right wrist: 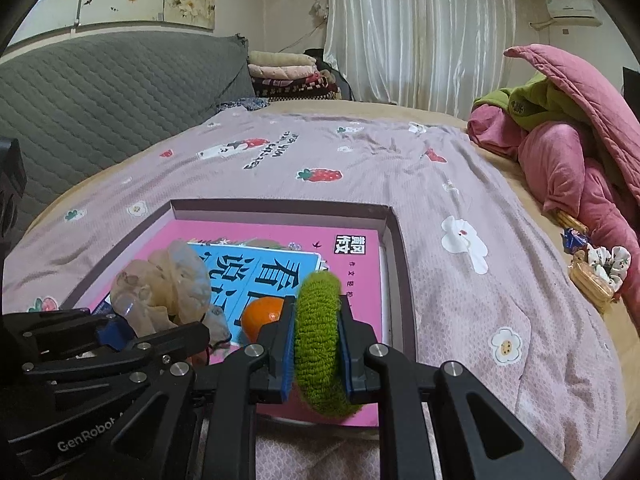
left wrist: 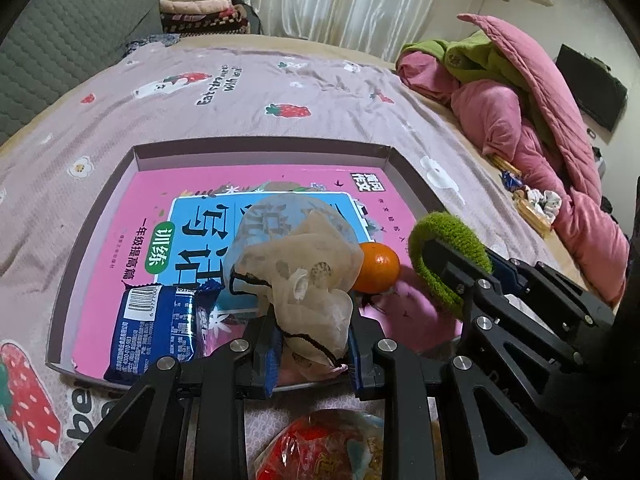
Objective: Organize objects
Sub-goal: 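Release the ring from the right tool while the left tool releases the mesh bag into the tray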
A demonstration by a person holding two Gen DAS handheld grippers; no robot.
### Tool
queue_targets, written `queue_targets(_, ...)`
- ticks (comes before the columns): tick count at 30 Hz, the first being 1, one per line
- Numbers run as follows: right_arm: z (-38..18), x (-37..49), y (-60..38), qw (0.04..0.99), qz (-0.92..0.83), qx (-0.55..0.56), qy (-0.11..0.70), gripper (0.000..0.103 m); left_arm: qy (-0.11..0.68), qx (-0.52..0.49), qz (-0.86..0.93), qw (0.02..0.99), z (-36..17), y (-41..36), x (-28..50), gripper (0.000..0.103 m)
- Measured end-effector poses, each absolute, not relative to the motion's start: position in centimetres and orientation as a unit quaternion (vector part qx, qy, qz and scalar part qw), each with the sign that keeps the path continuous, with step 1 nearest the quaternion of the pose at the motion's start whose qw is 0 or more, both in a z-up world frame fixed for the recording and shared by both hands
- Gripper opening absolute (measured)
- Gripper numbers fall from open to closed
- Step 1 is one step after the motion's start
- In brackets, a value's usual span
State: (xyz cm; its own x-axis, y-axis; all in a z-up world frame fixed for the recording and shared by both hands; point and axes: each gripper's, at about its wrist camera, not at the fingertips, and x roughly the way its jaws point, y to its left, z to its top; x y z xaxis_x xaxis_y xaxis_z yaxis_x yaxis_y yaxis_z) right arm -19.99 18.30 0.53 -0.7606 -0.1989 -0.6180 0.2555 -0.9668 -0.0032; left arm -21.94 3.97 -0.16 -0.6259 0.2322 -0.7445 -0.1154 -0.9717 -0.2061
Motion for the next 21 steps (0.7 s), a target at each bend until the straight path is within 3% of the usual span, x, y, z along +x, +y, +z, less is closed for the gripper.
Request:
queue_targets(8, 0.38, -19.79, 18.27, 0.114, -0.936, 0.329, 0.058, 0.019, -0.058, -0.421, 0.901, 0.09, -0.16, 3.98, -21.6, 0.028)
queue_targets(16, 0.36, -19.71, 18.63, 0.103, -0.936, 0.331, 0.06, 0.031, -0.05, -0.425, 0.9, 0.081, -0.25, 3.79, -21.47, 0.033)
queue_targets(21, 0.43, -19.6, 18.61, 0.1, -0.936, 0.332, 0.062, 0.033, -0.045, -0.424, 0.901, 0.076, -0.2, 3.61, -21.36, 0.044)
